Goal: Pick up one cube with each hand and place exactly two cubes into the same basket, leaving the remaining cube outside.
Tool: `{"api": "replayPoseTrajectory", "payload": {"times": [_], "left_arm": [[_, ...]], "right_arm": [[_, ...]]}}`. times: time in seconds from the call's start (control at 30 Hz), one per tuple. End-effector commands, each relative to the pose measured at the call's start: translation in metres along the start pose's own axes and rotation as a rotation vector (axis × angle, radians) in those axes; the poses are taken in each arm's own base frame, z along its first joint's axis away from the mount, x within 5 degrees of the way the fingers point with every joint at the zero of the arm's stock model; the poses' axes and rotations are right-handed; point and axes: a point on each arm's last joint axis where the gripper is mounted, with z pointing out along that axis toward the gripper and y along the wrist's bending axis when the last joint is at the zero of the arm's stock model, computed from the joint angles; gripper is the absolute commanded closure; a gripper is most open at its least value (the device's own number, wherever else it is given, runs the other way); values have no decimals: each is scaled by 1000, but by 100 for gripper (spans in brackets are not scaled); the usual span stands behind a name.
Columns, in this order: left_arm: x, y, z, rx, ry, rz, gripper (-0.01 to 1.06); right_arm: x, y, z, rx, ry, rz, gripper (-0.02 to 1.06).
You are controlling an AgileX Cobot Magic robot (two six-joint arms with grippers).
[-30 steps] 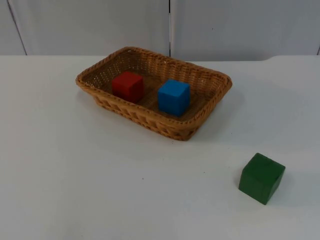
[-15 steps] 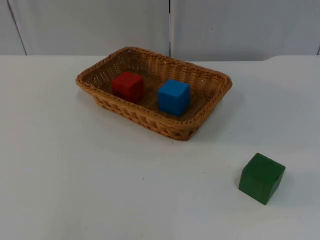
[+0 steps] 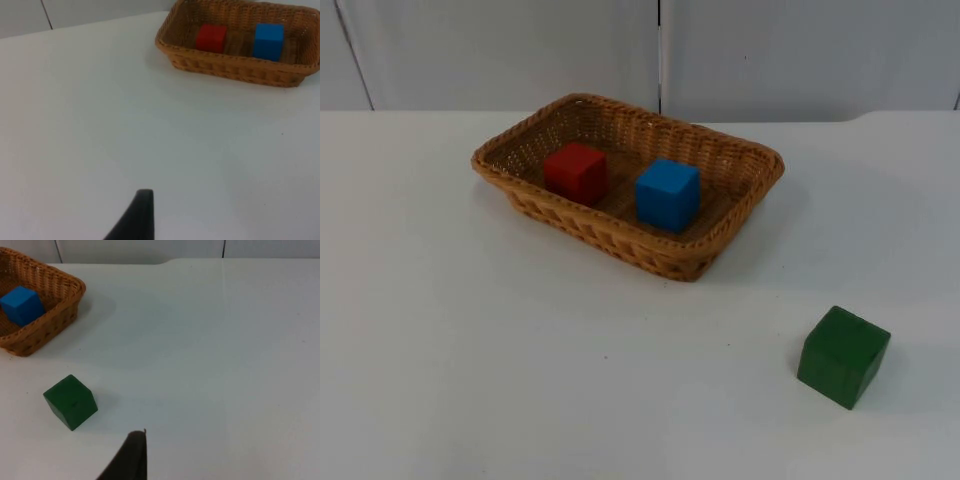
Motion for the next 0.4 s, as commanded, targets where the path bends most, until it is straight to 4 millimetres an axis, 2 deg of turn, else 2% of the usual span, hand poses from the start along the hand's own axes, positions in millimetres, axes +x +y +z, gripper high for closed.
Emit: {"api": "replayPoseTrajectory", "payload": {"times": [0.0,0.37], "left_arm": [[1,1,0,-3,-1,-2,0],[1,0,1,-177,1,-95,0]], "right_arm": [[2,0,1,6,3,6,-1],[2,0,1,6,3,6,-1]]}}
